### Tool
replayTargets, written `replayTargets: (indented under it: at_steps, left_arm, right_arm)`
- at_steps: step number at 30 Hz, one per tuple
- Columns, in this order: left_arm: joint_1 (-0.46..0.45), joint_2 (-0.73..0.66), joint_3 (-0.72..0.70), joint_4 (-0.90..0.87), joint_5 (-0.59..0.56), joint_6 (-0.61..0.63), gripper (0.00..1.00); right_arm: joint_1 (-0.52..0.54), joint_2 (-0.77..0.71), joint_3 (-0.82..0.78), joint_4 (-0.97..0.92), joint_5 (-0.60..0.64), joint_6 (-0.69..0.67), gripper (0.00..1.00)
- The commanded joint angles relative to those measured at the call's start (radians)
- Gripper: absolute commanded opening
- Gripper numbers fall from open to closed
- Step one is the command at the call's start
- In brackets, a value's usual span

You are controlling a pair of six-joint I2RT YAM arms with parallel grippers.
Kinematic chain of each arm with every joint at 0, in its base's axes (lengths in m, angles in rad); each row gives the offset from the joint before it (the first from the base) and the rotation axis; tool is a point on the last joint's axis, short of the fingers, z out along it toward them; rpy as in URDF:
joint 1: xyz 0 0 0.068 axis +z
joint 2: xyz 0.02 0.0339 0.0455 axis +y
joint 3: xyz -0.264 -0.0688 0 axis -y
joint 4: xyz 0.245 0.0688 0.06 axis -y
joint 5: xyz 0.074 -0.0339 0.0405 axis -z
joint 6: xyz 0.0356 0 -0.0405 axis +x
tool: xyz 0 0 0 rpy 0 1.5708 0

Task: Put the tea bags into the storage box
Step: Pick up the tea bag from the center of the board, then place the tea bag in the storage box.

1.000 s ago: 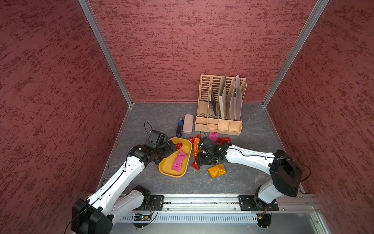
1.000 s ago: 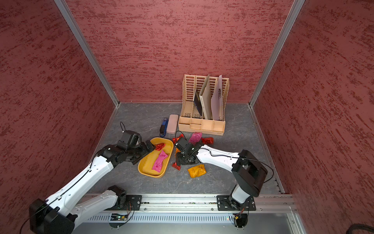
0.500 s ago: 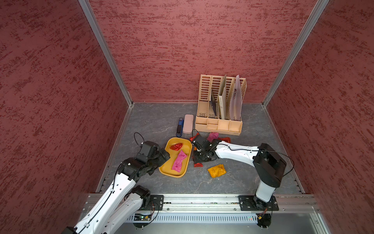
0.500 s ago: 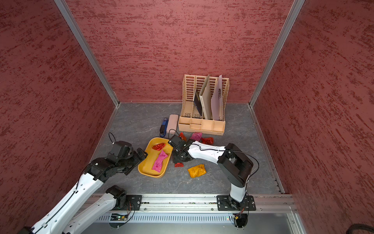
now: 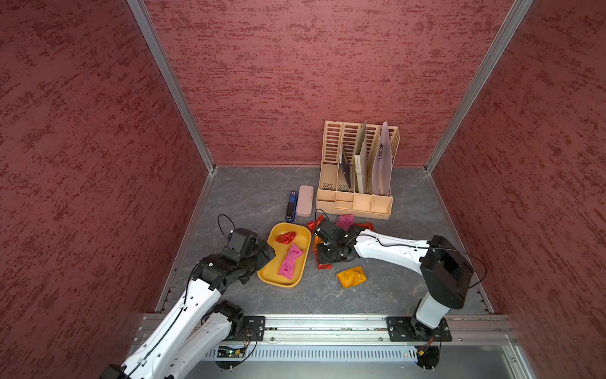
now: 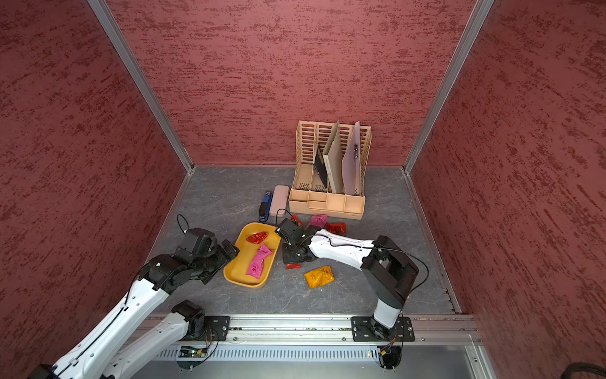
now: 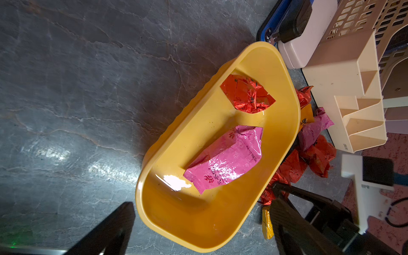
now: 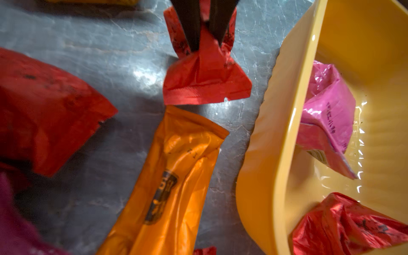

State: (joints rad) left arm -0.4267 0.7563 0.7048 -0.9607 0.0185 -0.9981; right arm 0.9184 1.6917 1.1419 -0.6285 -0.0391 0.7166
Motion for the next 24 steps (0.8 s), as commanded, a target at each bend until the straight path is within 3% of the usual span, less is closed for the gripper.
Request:
replayTargets:
  at_steps: [1,6,11,24]
  left_arm:
    - [-0.002,0.028,0.002,0.063,-0.012,0.023,1.0]
    - [0.014,0.114,0.003,0.168,0.034,0.02,1.0]
    - [0.022,0.149,-0.002,0.225,0.07,0.003,1.0]
    - [0.025,-0.013,-0.007,0.005,0.0,0.035,1.0]
  right_arm:
    - [0.002,-0.083,-0.008,-0.047,0.041,-0.017,0.04]
    - [0.002,-0.145,0.047,-0.051,0.006,-0.049,0.02]
    - [0.001,-0.096,0.155,-0.02,-0.042,-0.085,0.01]
    - [0.001,0.191,0.369,0.105,-0.14,-0.075,0.0]
